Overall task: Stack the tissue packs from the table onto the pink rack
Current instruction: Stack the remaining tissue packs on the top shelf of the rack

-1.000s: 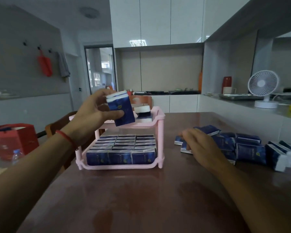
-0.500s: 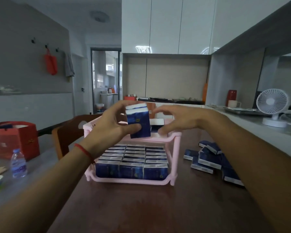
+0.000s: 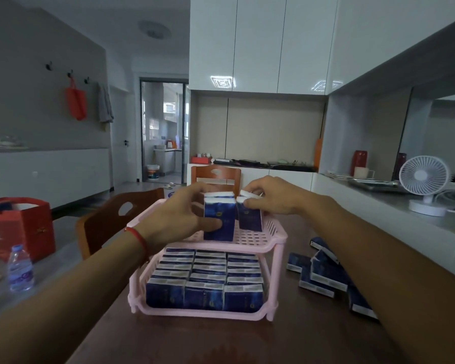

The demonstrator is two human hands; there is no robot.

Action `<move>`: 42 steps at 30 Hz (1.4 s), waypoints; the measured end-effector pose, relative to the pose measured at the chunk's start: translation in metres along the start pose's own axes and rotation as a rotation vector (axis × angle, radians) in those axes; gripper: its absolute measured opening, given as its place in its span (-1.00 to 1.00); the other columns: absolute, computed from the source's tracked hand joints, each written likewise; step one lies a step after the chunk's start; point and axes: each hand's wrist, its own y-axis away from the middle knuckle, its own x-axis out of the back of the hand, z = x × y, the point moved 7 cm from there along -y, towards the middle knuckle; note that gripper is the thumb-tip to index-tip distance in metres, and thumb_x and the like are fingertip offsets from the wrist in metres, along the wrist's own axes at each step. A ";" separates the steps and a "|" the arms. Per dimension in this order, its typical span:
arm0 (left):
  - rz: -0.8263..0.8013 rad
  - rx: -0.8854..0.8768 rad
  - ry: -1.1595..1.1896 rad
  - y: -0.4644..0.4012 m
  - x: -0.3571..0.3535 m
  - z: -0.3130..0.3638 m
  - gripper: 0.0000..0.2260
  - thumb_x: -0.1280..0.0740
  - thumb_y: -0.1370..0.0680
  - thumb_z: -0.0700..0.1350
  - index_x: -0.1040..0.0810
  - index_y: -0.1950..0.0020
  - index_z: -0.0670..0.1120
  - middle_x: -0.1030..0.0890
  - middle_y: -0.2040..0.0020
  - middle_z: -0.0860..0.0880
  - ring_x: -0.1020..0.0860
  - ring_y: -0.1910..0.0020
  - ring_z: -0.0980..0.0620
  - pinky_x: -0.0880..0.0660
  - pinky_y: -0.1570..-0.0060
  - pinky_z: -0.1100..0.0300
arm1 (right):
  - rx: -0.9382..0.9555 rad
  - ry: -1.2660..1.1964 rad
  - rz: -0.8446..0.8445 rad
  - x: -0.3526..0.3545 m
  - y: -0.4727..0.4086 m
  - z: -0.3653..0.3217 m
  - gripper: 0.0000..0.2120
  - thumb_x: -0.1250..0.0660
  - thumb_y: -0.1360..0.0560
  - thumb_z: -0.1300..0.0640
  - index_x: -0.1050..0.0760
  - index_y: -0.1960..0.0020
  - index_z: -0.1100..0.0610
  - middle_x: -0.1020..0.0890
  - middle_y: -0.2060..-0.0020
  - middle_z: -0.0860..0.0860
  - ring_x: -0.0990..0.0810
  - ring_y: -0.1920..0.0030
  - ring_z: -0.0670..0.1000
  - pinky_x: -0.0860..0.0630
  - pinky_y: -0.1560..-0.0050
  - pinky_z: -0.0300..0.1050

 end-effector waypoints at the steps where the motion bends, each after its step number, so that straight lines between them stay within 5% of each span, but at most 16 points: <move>1: -0.031 0.026 -0.008 -0.004 -0.004 0.000 -0.55 -0.52 -0.42 -0.25 -0.50 -0.21 0.09 -0.59 -0.18 0.00 -0.63 -0.12 -0.04 -0.65 -0.05 -0.04 | 0.001 0.014 0.004 -0.001 -0.003 0.002 -0.75 -0.37 -0.55 -0.02 -0.56 -0.21 -0.02 -0.65 -0.16 0.00 -0.62 -0.07 -0.03 -0.61 -0.08 -0.02; 5: -0.109 0.107 -0.009 -0.024 -0.026 0.002 -0.49 -0.50 -0.42 -0.32 -0.47 -0.27 0.06 -0.54 -0.21 -0.01 -0.60 -0.15 -0.08 -0.65 -0.06 -0.01 | 0.014 0.002 0.019 0.005 -0.011 0.006 -0.77 -0.36 -0.56 0.00 -0.60 -0.19 0.01 -0.66 -0.13 0.00 -0.61 -0.07 -0.04 -0.58 -0.03 -0.10; 11: -0.059 0.194 0.180 -0.050 -0.045 -0.010 -0.43 -0.54 -0.32 -0.41 -0.48 -0.22 -0.01 -0.58 -0.22 -0.14 -0.62 -0.16 -0.15 -0.62 -0.10 -0.14 | 0.010 -0.221 -0.043 0.013 -0.019 0.013 -0.79 -0.39 -0.56 0.05 -0.62 -0.17 0.05 -0.64 -0.11 -0.02 -0.64 -0.09 0.02 -0.66 -0.05 0.04; 16: -0.019 0.179 0.008 -0.053 -0.048 -0.019 -0.39 -0.60 -0.32 -0.24 -0.39 -0.23 0.03 -0.60 -0.16 -0.04 -0.62 -0.12 -0.08 -0.61 -0.12 -0.09 | -0.049 -0.389 -0.120 0.004 -0.015 0.026 -0.68 -0.33 -0.60 0.03 -0.55 -0.34 0.00 -0.64 -0.16 -0.04 -0.62 -0.15 0.00 -0.63 -0.07 -0.07; 19: -0.085 0.175 -0.115 -0.055 -0.051 -0.017 -0.27 -0.62 -0.31 -0.15 -0.36 -0.39 0.04 -0.60 -0.17 -0.03 -0.59 -0.17 -0.09 -0.54 -0.24 -0.10 | -0.074 -0.433 -0.122 0.004 -0.010 0.026 -0.67 -0.23 -0.63 -0.07 -0.56 -0.33 0.00 -0.63 -0.19 -0.03 -0.60 -0.18 -0.01 -0.59 -0.10 -0.09; 23: -0.132 0.137 -0.232 -0.059 -0.058 -0.014 -0.37 -0.62 -0.29 -0.10 -0.44 -0.28 0.13 -0.59 -0.23 -0.03 -0.57 -0.22 -0.08 -0.50 -0.30 -0.09 | -0.146 -0.416 -0.017 0.018 0.004 0.032 -0.70 -0.19 -0.66 -0.04 -0.56 -0.26 0.07 -0.61 -0.15 0.05 -0.62 -0.11 0.07 -0.64 -0.08 -0.06; 26: -0.174 0.157 -0.195 -0.062 -0.060 -0.014 -0.37 -0.65 -0.21 -0.04 -0.44 -0.17 0.21 -0.59 -0.19 0.03 -0.58 -0.21 -0.05 -0.50 -0.31 -0.07 | -0.214 -0.392 0.020 0.024 0.016 0.034 -0.67 -0.23 -0.64 -0.06 -0.55 -0.25 0.13 -0.60 -0.13 0.10 -0.64 -0.02 0.06 -0.65 -0.04 -0.06; 29: -0.202 0.173 -0.201 -0.063 -0.059 -0.017 -0.34 -0.66 -0.11 0.06 -0.46 -0.13 0.25 -0.60 -0.18 0.05 -0.59 -0.19 -0.04 -0.51 -0.30 -0.05 | -0.212 -0.491 -0.114 0.013 0.024 0.021 -0.73 -0.35 -0.58 -0.01 -0.58 -0.16 0.16 -0.65 -0.10 0.11 -0.67 0.00 0.05 -0.64 -0.10 -0.05; 34: -0.262 0.242 -0.242 -0.063 -0.057 -0.022 -0.17 -0.66 -0.19 0.01 -0.33 -0.36 0.04 -0.53 -0.24 0.01 -0.55 -0.23 -0.05 -0.51 -0.30 -0.04 | -0.231 -0.441 -0.157 -0.001 0.026 0.004 -0.77 -0.50 -0.46 0.18 -0.47 -0.01 0.06 -0.66 -0.04 0.08 -0.66 -0.10 0.05 -0.62 -0.15 -0.05; 37: -0.264 0.218 -0.368 -0.065 -0.054 -0.018 -0.08 -0.64 -0.12 0.18 -0.29 -0.36 0.03 -0.54 -0.26 0.01 -0.55 -0.23 -0.04 -0.53 -0.28 -0.02 | -0.251 -0.450 -0.114 -0.004 0.025 0.006 -0.74 -0.53 -0.43 0.20 -0.51 -0.04 0.09 -0.68 -0.07 0.10 -0.65 -0.12 0.05 -0.61 -0.20 0.02; 42: -0.304 0.165 -0.429 -0.063 -0.056 -0.014 -0.07 -0.63 -0.24 0.15 -0.18 -0.46 0.03 -0.50 -0.34 -0.01 -0.52 -0.28 -0.06 -0.49 -0.32 -0.05 | -0.283 -0.470 -0.103 -0.005 0.032 0.009 -0.73 -0.55 -0.41 0.22 -0.49 0.03 0.06 -0.66 -0.03 0.06 -0.64 -0.12 0.03 -0.61 -0.20 0.00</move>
